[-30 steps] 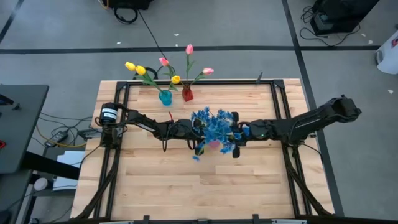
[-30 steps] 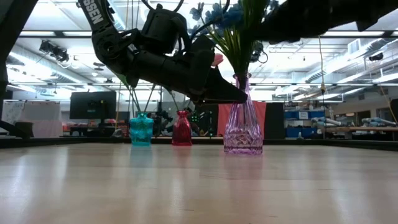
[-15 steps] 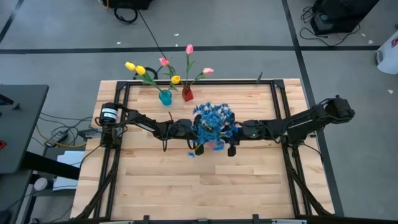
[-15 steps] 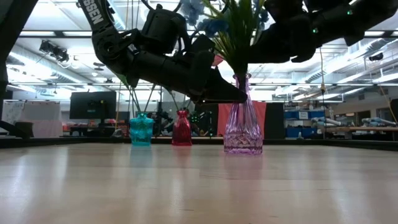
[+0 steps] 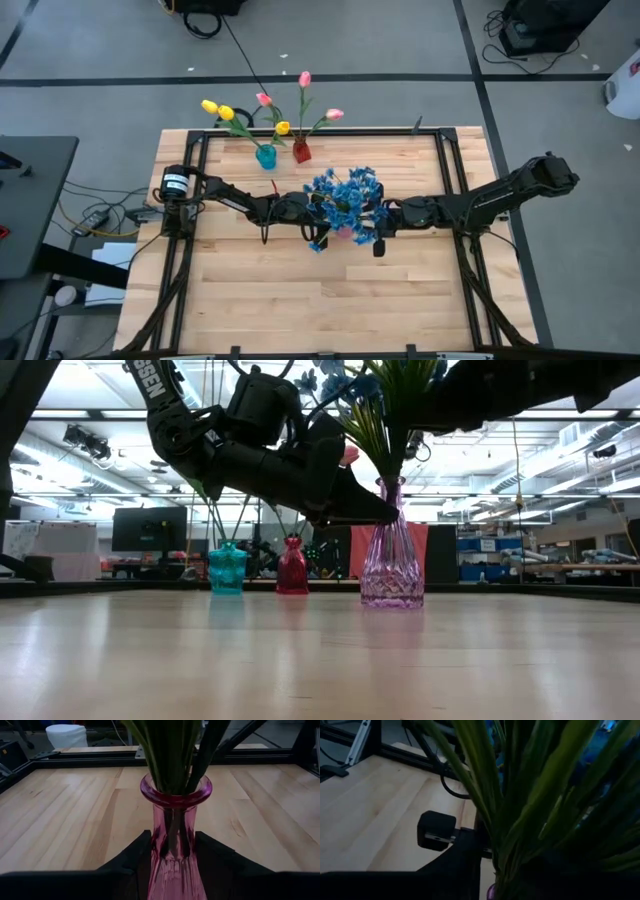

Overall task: Sort flowers into vase by color
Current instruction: Put the blue flowers into the pink vase

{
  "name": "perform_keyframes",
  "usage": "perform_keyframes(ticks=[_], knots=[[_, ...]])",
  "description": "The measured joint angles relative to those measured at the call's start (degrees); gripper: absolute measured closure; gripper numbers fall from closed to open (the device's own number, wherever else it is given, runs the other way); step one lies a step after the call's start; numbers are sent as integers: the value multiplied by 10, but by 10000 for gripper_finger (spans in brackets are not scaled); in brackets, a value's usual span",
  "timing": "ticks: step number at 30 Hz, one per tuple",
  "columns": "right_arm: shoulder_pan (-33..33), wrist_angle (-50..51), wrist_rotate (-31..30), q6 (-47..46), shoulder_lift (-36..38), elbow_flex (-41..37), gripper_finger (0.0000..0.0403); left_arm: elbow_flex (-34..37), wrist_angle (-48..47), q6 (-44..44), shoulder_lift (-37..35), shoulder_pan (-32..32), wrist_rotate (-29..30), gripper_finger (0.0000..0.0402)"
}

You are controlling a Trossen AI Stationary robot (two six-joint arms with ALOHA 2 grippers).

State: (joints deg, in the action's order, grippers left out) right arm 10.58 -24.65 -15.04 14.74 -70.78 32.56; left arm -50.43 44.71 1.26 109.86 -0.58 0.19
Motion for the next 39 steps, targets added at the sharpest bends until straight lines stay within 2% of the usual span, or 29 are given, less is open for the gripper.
perform_keyframes(ticks=[9,12,18,19,25,30,33,39], knots=[[7,-16,-7,-2,0,0,262,0,0,-4,0,0,0,264],[0,-18,-12,-7,-3,0,292,0,-1,-3,0,0,1,264],[-11,-10,-14,-27,-3,0,379,-1,-3,-2,0,0,1,264],[-12,-9,-13,-30,-3,0,381,-1,-3,-2,0,0,1,264],[-29,11,2,-65,-8,0,367,-1,-3,-1,0,-1,2,264],[-55,-12,45,-71,-59,1,366,0,2,3,0,-1,4,264],[-61,-24,49,-72,-82,2,366,1,5,3,0,-1,6,264],[-58,-22,51,-71,-75,2,338,1,5,2,0,-1,12,264]])
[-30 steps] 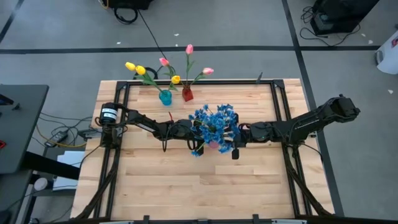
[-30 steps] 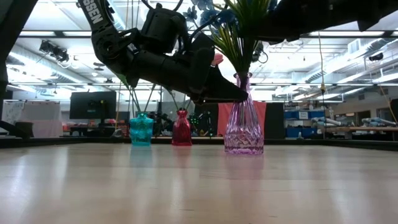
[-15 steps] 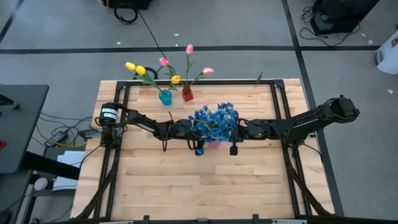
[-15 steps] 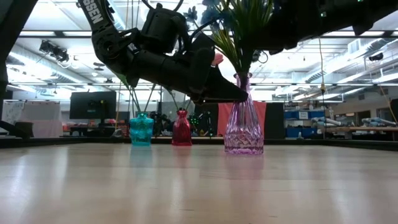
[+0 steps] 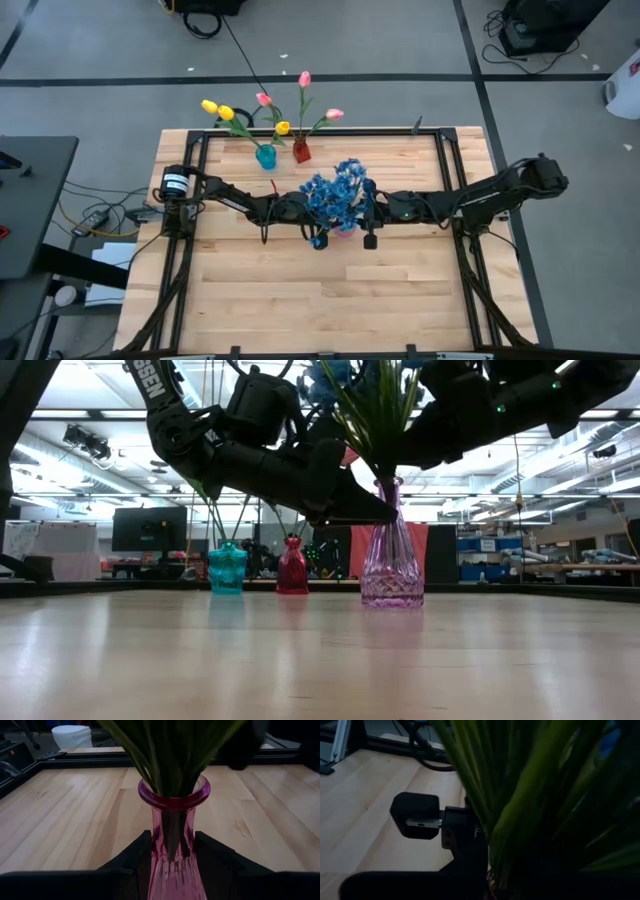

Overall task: Sort flowers into vase by color
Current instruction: Put the blue flowers into the pink vase

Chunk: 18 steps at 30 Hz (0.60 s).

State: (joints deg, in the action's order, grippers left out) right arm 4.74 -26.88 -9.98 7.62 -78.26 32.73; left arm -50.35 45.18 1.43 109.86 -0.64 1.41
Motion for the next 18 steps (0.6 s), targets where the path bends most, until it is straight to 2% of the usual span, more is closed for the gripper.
perform_keyframes(ticks=[12,15,18], knots=[[12,63,-7,1,84,-3,201,-1,1,0,1,0,3,264],[15,72,-7,-4,108,-3,187,-1,1,0,1,0,2,264],[20,71,-9,0,113,-2,188,-1,2,0,1,0,2,264]])
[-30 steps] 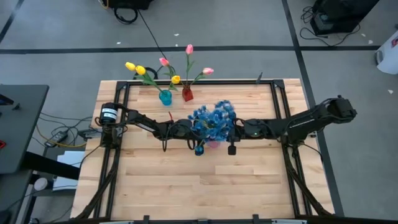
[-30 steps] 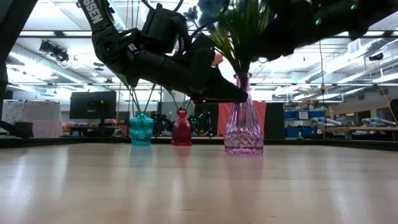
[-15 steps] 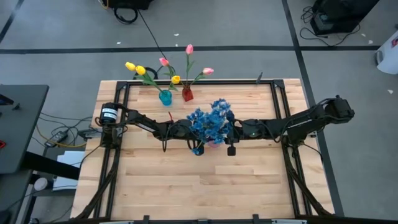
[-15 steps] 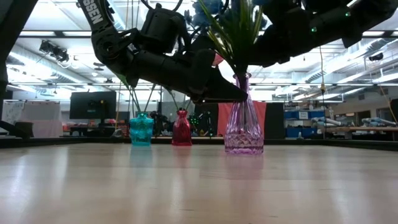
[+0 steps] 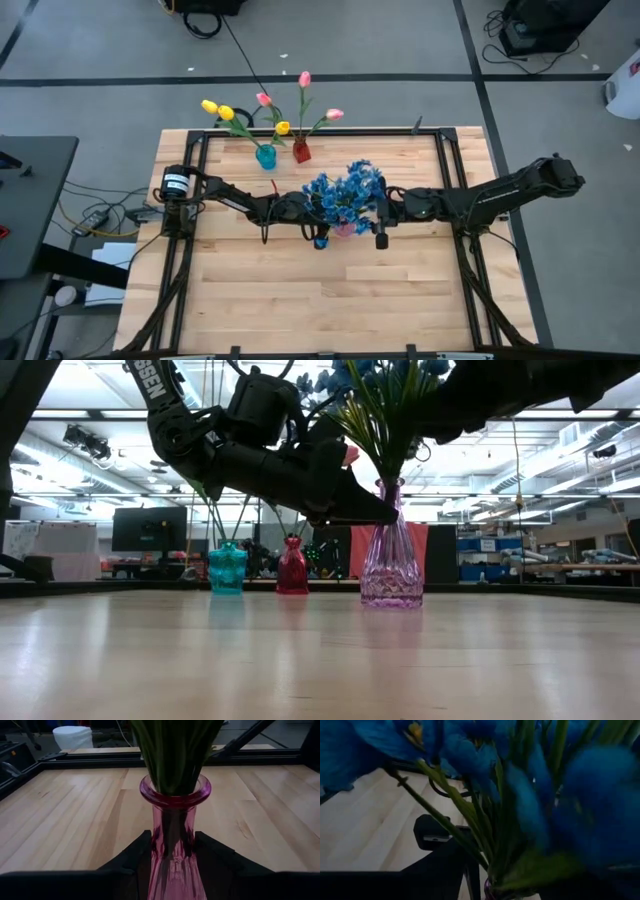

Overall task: Sort flowers into vase by color
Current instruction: Put the blue flowers into the pink vase

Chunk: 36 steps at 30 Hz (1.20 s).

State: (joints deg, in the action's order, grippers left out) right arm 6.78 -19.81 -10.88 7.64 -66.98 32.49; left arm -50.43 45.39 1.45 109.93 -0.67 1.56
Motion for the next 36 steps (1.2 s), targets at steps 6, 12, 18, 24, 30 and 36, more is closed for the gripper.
perform_keyframes(ticks=[6,12,18,24,30,36], knots=[[1,-20,-6,10,-26,1,252,0,0,-2,0,0,-2,264],[-8,-33,-15,9,-62,1,360,0,0,-2,0,0,-2,264],[-22,-42,-11,-7,-92,3,376,0,1,-4,0,0,1,264],[-23,-42,-8,-10,-93,2,325,0,2,-4,0,0,1,264],[-14,-36,-3,-1,-76,0,268,0,2,-3,0,-1,1,264],[-4,-24,-1,-4,-48,0,202,0,2,-2,0,0,-2,264]])
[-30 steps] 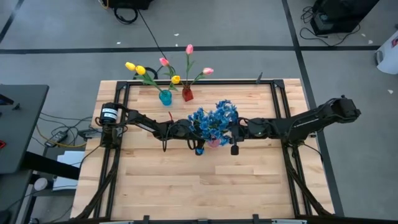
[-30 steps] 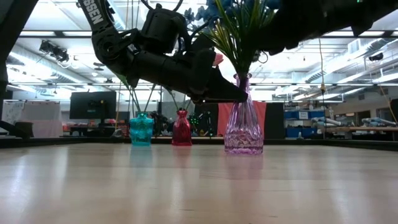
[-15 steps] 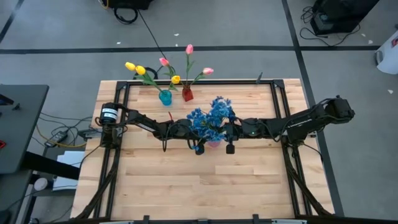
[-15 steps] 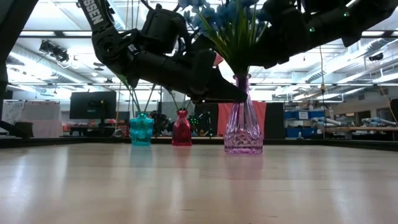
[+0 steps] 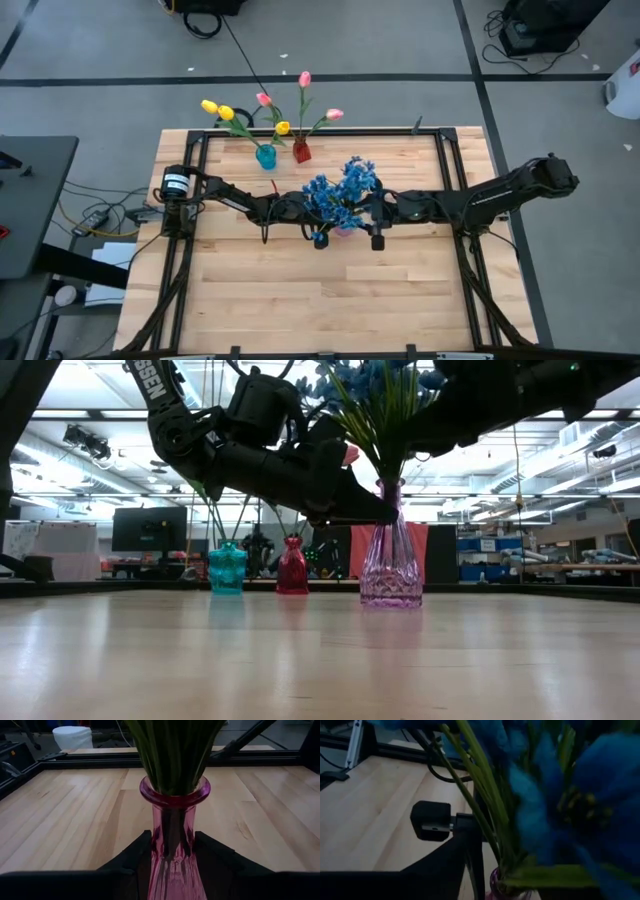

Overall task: Sort flowers into vase by color
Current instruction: Put the blue flowers into the pink vase, then return to Home Position

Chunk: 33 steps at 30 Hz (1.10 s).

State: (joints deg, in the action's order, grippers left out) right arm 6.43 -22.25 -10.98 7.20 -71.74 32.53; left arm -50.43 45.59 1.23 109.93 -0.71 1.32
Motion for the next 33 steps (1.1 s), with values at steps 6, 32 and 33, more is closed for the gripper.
perform_keyframes(ticks=[6,32,33], knots=[[3,87,-14,-13,57,0,164,0,1,-1,0,0,2,264],[3,122,-64,-85,309,-130,160,0,-2,9,-1,0,23,199],[3,122,-65,-86,312,-130,160,0,-8,11,-4,0,23,189]])
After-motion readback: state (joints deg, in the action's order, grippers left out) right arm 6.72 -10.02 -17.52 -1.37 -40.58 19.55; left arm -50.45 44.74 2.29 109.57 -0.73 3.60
